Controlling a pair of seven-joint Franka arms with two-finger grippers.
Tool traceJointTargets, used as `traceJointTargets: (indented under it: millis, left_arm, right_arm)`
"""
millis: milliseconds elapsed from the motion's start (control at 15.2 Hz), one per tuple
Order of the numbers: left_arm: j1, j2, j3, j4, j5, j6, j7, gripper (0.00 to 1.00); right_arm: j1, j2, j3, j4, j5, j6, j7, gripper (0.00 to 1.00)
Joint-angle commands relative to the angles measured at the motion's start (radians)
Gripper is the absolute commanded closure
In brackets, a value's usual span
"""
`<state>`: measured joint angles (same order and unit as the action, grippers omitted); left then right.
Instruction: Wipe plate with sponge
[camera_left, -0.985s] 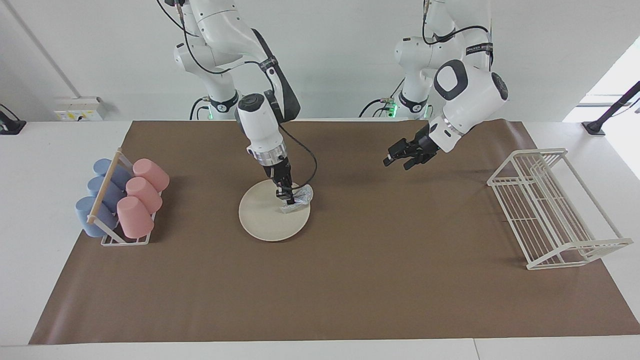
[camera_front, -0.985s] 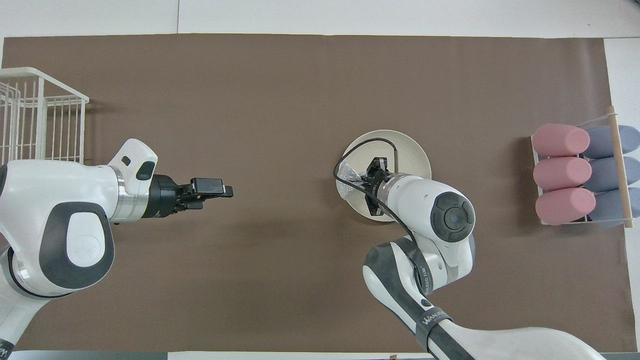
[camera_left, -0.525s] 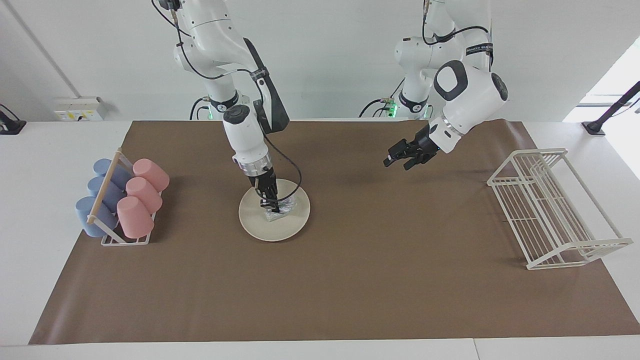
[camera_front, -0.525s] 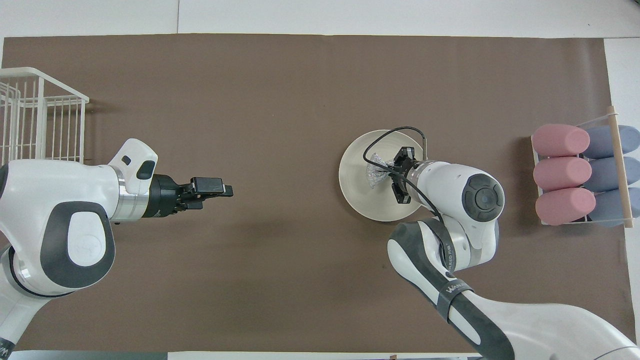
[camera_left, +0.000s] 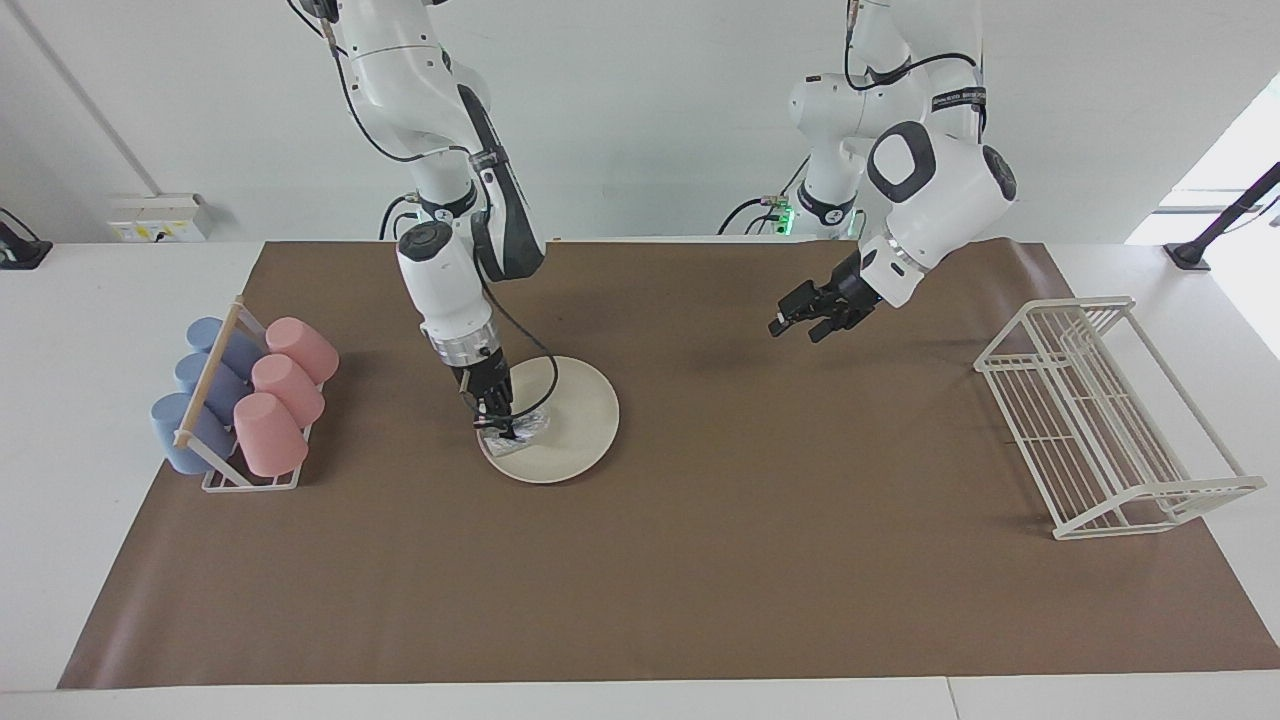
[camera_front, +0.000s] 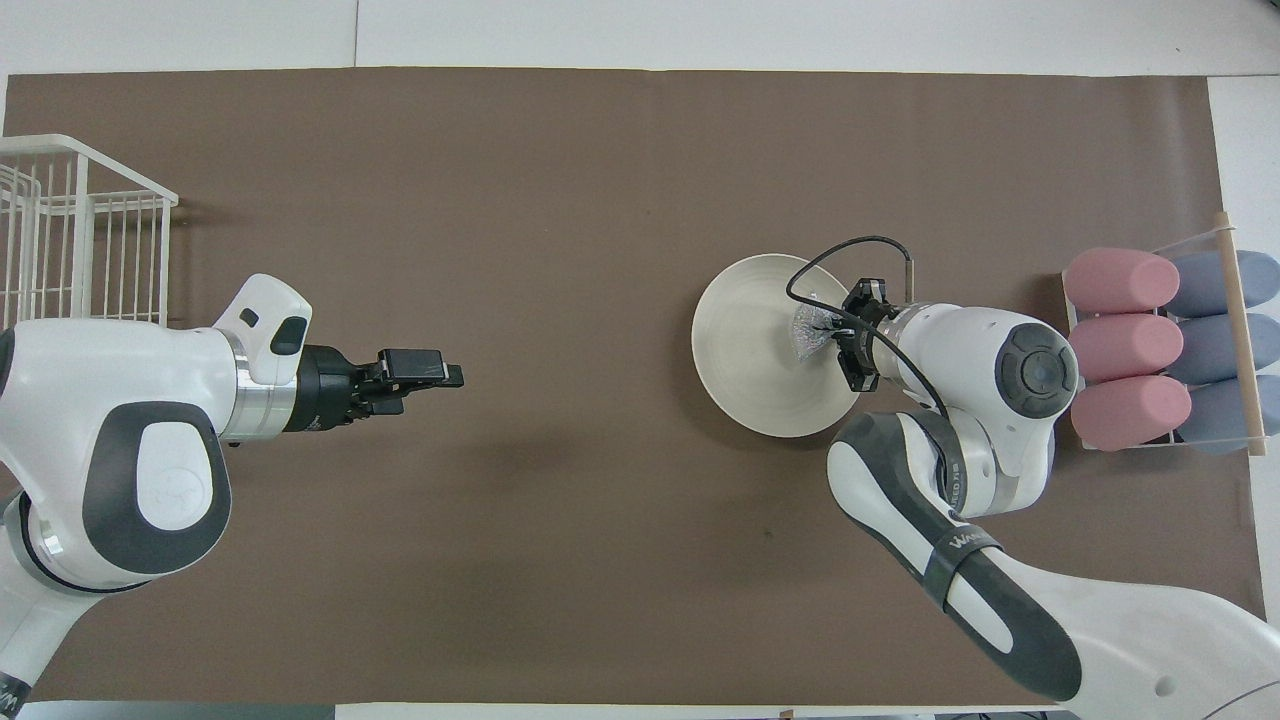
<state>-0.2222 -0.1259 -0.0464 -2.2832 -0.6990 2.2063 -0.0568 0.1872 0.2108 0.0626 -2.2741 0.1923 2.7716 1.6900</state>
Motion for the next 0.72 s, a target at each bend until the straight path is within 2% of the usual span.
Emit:
traceJointTargets:
  millis: [0,657]
  left_arm:
    - [-0.008,0.008,0.007,0.005,0.024,0.02,-0.037,0.0]
    - [-0.014,0.011,0.005,0.005,0.023,0.062,-0.074,0.0]
  right_arm:
    - [0.0,0.05,0.005,0.011,-0.004,-0.009,0.002,1.0]
    - [0.224,0.053,0.005,0.047,-0.001,0.002,0.261,1.0]
